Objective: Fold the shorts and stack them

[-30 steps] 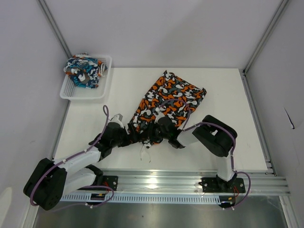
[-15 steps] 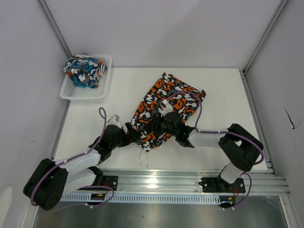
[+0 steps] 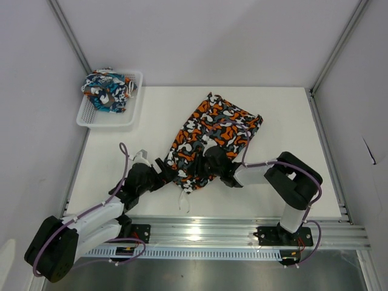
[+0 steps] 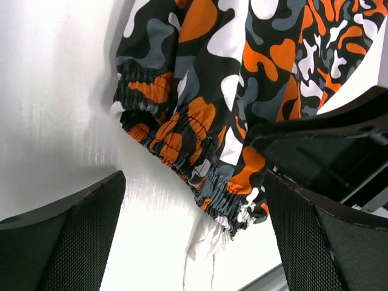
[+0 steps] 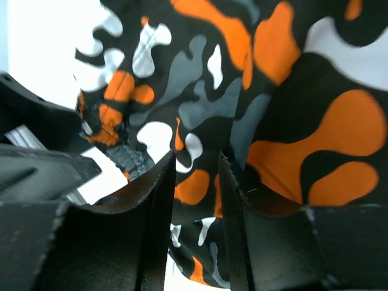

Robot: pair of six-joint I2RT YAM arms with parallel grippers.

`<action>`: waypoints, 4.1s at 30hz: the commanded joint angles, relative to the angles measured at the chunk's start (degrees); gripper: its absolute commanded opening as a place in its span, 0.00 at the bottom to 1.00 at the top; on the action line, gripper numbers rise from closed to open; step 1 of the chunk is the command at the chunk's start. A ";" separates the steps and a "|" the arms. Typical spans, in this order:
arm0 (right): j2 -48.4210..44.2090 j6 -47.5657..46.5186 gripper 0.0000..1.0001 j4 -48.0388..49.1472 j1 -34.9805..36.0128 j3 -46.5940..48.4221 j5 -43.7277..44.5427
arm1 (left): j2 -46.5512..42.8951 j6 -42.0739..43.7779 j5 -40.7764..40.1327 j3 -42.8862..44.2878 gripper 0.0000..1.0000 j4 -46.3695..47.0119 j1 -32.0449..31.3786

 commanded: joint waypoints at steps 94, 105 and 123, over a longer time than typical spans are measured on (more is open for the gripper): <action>5.69 22.93 0.31 13.05 13.13 -8.06 18.79 | 12.80 -4.83 -19.19 -6.99 0.31 30.33 -9.66; -3.61 13.18 0.40 3.92 10.41 -7.97 23.26 | 15.07 1.67 -10.06 11.99 0.00 0.02 -1.32; -15.15 2.79 0.00 -13.13 -2.70 -7.28 31.18 | 28.35 16.97 -0.65 37.04 0.00 -24.70 3.52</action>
